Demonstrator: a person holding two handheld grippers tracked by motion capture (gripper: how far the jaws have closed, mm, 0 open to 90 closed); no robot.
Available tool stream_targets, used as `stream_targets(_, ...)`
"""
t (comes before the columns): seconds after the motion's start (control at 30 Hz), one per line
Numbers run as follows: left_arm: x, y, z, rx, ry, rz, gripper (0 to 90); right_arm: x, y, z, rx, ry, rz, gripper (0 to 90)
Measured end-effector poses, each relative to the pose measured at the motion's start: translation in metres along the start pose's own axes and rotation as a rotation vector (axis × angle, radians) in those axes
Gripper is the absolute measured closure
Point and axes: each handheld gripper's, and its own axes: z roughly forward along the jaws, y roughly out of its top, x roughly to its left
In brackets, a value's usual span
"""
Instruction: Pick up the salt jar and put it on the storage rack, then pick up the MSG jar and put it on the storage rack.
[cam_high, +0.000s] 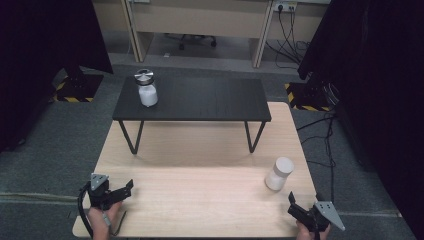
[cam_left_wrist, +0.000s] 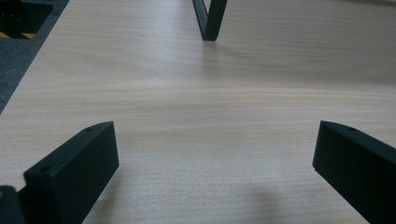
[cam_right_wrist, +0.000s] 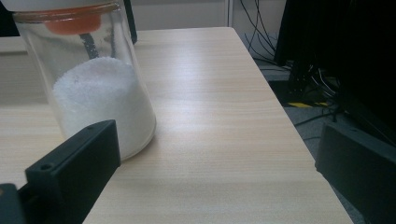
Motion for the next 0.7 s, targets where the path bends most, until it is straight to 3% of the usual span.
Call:
stream_targets(0.37,-0.0047,-0.0009,-0.0001,0.000,0.011,0.032,0.0,-0.0013,0.0000,-0.0003,0.000,0.006,0.003,0.3)
stream_targets(0.7,-0.0033,-0.0030,-0.0016,-0.010,0.018,0.003,0.0,-0.0010,-0.0005,-0.0001,-0.003,0.008,-0.007,0.3)
